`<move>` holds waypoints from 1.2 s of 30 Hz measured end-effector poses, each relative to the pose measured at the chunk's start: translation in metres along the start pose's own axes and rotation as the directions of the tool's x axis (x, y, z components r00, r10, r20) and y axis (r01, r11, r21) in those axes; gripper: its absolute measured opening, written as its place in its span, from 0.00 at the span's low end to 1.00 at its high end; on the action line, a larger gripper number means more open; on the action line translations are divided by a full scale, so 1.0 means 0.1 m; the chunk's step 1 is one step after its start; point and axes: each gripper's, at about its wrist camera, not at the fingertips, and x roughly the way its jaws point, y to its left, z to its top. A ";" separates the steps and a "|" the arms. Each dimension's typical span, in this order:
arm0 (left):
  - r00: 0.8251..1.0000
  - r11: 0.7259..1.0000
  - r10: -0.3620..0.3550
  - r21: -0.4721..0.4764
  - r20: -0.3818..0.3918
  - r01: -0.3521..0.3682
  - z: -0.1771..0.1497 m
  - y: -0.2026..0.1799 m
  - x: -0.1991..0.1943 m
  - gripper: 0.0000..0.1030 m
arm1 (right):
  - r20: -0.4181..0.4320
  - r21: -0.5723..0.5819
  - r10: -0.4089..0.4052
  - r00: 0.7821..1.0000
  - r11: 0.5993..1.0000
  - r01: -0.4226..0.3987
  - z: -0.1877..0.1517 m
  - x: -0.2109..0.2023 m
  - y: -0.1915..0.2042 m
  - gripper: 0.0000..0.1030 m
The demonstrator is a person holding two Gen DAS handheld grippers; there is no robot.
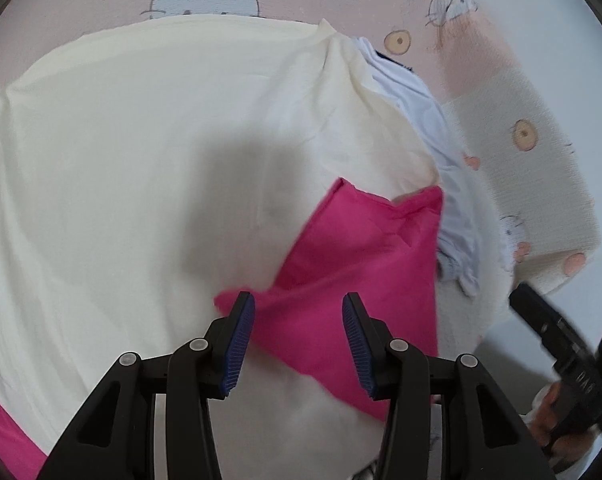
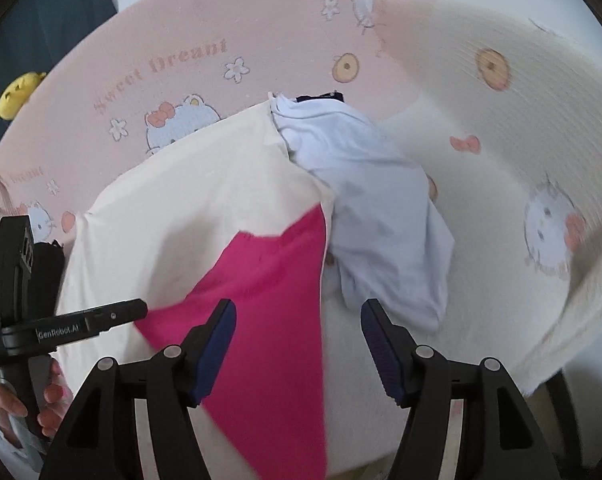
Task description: Fold clothes
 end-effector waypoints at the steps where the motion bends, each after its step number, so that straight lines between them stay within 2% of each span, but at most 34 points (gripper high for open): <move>1: 1.000 1.000 0.012 0.006 -0.004 -0.012 0.06 -0.01 0.03 0.41 | -0.007 -0.012 0.004 1.000 1.000 -0.004 0.07 0.05 -0.01 0.62; 6: 0.998 1.000 0.011 0.011 -0.056 -0.011 0.37 -0.04 0.22 0.41 | -0.054 -0.011 0.046 0.997 0.999 -0.046 0.35 0.37 -0.10 0.62; 12: 0.988 0.981 0.095 0.180 -0.123 -0.072 0.61 -0.30 0.56 0.41 | -0.122 0.042 0.100 0.988 0.995 -0.095 0.51 0.66 -0.21 0.62; 15: 0.982 0.961 0.128 0.263 -0.141 -0.087 0.60 -0.42 0.70 0.41 | -0.190 0.060 0.162 0.968 0.986 -0.153 0.63 0.76 -0.21 0.62; 17: 0.980 0.952 0.142 0.291 -0.141 -0.096 0.59 -0.47 0.77 0.41 | -0.241 0.120 0.191 0.951 0.979 -0.166 0.74 0.87 -0.23 0.62; 19: 0.977 0.954 0.145 0.284 -0.154 -0.097 0.59 -0.47 0.85 0.41 | -0.270 0.214 0.251 0.929 0.957 -0.196 0.86 0.97 -0.26 0.62; 21: 0.977 0.963 0.123 0.259 -0.171 -0.076 0.60 -0.44 0.91 0.41 | -0.308 0.312 0.318 0.897 0.924 -0.221 0.93 1.10 -0.29 0.62; 25: 0.976 0.975 0.099 0.215 -0.194 -0.056 0.62 -0.40 0.99 0.41 | -0.299 0.441 0.452 0.840 0.846 -0.299 0.93 1.29 -0.24 0.62; 27: 0.979 0.974 0.097 0.218 -0.181 -0.056 0.60 -0.40 0.98 0.41 | -0.317 0.452 0.453 0.833 0.845 -0.288 0.91 1.36 -0.15 0.62; 31: 0.983 0.975 0.118 0.207 -0.142 -0.087 0.56 -0.37 0.95 0.41 | -0.358 0.452 0.400 0.844 0.865 -0.218 0.84 1.54 -0.03 0.53; 33: 0.988 0.980 0.119 0.169 -0.102 -0.101 0.53 -0.32 0.89 0.41 | -0.379 0.468 0.381 0.844 0.865 -0.180 0.79 1.62 -0.02 0.51; 34: 0.990 0.984 0.114 0.149 -0.084 -0.101 0.52 -0.29 0.86 0.41 | -0.382 0.475 0.385 0.840 0.862 -0.179 0.79 1.66 -0.01 0.49; 36: 0.995 0.993 0.063 0.102 -0.073 -0.055 0.49 -0.22 0.82 0.41 | -0.378 0.476 0.403 0.834 0.857 -0.198 0.79 1.70 0.03 0.49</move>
